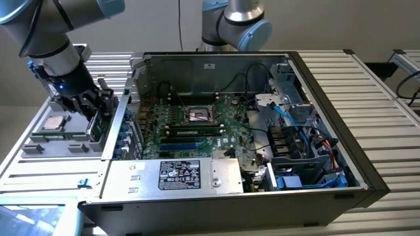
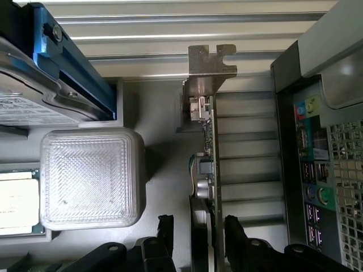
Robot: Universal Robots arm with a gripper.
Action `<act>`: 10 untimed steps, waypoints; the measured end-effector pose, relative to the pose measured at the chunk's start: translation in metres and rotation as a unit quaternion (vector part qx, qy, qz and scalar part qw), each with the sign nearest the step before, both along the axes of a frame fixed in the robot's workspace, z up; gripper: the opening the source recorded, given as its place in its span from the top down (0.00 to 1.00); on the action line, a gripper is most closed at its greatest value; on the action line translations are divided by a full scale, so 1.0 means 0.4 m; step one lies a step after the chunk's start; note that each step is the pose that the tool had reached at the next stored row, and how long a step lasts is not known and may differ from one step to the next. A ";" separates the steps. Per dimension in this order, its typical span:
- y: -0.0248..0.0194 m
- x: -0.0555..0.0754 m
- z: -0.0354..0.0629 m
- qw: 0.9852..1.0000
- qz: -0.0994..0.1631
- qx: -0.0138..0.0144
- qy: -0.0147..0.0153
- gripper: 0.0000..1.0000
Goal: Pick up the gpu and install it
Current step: 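Pick up the gpu and move the gpu toward the slot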
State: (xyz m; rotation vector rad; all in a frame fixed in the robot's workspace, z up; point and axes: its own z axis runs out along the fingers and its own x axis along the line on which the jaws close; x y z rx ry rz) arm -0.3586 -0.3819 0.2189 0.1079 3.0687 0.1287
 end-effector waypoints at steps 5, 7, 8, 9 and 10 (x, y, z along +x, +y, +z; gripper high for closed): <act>0.000 0.000 -0.003 1.000 0.001 0.000 0.000 0.50; 0.000 0.002 -0.003 1.000 0.001 0.000 0.000 0.53; 0.000 0.003 -0.003 1.000 0.001 0.000 0.000 0.53; 0.000 0.003 -0.003 1.000 0.001 0.000 0.000 0.59; 0.000 0.003 -0.003 1.000 0.001 0.000 0.000 0.65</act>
